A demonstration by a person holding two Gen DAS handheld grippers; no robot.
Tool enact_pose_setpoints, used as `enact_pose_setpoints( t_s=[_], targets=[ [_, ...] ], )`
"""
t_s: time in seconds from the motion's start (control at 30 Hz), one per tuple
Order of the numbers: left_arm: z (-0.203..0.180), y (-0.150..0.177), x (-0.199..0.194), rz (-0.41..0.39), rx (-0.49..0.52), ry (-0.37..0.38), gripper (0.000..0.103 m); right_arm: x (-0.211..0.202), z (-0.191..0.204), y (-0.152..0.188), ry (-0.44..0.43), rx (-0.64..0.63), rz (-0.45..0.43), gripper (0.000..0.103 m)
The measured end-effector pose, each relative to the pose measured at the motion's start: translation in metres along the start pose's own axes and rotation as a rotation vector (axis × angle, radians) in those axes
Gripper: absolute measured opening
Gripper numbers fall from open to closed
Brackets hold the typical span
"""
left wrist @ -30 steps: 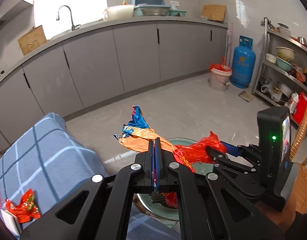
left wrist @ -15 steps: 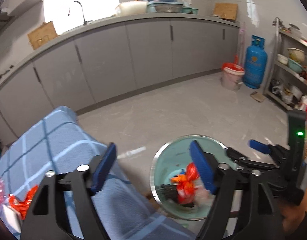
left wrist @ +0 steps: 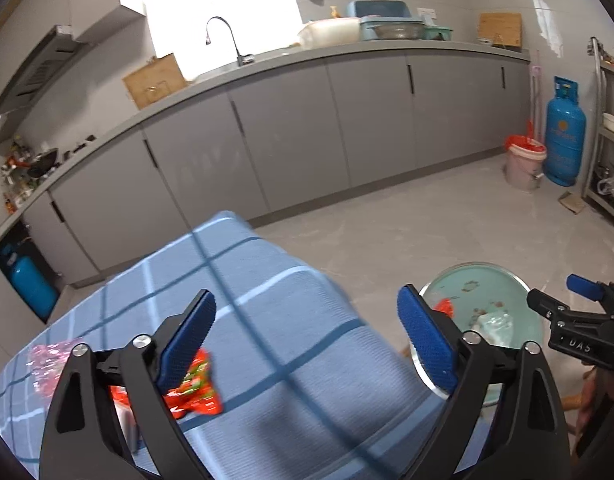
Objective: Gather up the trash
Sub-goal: 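Move both tools back over the yellow sponge and white sponge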
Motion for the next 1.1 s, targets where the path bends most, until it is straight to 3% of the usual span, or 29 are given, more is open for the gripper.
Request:
enact_pose_setpoints(
  t_s=[0.23, 0.5, 0.9, 1.1],
  targets=[
    [0.041, 0.016, -0.016, 0.012, -0.029, -0.071, 0.091, -0.004, 0.056, 0.000, -0.069, -0.067, 0.007, 0.090],
    [0.117, 0.045, -0.034, 0.035, -0.092, -0.199, 0.091, -0.012, 0.123, 0.008, -0.147, -0.156, 0.016, 0.094],
    [0.259, 0.125, -0.073, 0.131, -0.214, -0.451, 0.091, -0.018, 0.216, 0.024, -0.244, -0.283, 0.045, 0.095],
    [0.307, 0.173, -0.092, 0.197, -0.271, -0.532, 0.095, -0.022, 0.265, 0.036, -0.295, -0.352, 0.063, 0.095]
  ],
)
Point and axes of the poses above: each gripper's, at about its wrist camera, not at the fingertips, and x roughly the way its jaws point, z to its left, y to its underside, the point moved 10 cm from there along x, roughly the way its jaws point
